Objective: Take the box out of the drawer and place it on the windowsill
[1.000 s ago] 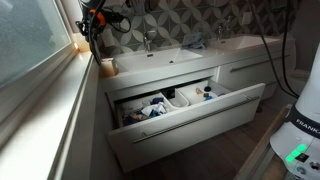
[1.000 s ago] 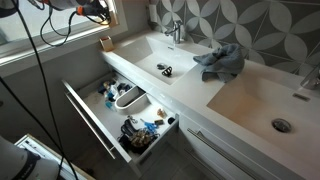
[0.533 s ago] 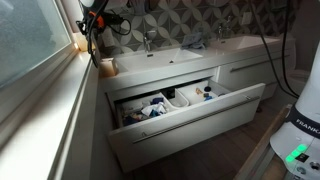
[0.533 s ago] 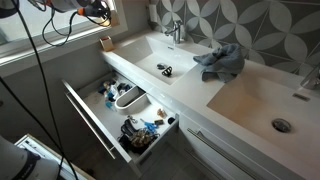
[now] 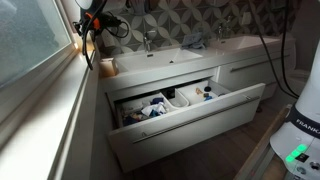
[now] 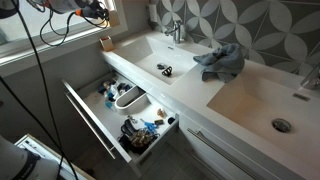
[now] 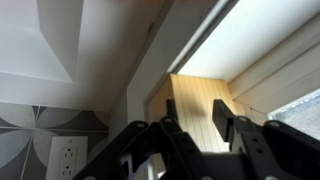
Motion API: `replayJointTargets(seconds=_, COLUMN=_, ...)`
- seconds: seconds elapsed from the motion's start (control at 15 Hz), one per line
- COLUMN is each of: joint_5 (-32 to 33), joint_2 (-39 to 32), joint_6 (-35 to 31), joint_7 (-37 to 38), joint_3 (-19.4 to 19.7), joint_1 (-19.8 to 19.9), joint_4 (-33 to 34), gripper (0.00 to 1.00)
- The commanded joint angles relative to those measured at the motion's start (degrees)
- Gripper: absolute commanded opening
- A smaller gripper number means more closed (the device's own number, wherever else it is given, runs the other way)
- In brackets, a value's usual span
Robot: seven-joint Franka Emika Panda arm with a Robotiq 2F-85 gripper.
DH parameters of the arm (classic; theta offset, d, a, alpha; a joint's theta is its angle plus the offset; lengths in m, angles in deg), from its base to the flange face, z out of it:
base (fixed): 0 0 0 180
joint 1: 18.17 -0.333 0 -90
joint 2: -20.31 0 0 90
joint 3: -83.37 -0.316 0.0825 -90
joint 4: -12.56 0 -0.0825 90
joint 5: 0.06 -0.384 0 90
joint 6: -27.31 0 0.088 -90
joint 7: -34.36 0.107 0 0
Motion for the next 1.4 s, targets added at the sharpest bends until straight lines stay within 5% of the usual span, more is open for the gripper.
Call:
replayJointTargets(seconds=0.0, joint_5=0.4, joint_2=-0.5, joint_6=-1.2, joint_7=1.7, joint_3=1.1, joint_1=-1.2, joint_4=0.6, gripper=0.45)
replayJointTargets(seconds=0.6, joint_5=0.0, joint_2=0.2, joint_6=-6.0, joint_7=0.3, joint_3=1.3, joint_1=-0.7, joint_4=-0.8, gripper=0.46)
replayJointTargets(seconds=0.8, joint_5=-0.3, joint_2=1.7, joint_6=-3.1, joint_7=-0.8, joint_3=0.7, joint_1=-0.5, joint_4=-1.8, gripper=0.78)
replayJointTargets(seconds=1.0, joint_5=-0.1, joint_2=5.4, joint_6=3.0, joint_7=-2.8, joint_3=-0.2, joint_1=-0.3, joint_4=-3.6, gripper=0.98)
replayJointTargets(seconds=1.33, joint_5=-1.3, joint_2=16.0, joint_6=25.6, joint_7=-6.5, joint_3=-3.0, joint_1=0.7, joint_4=-6.6, gripper=1.00)
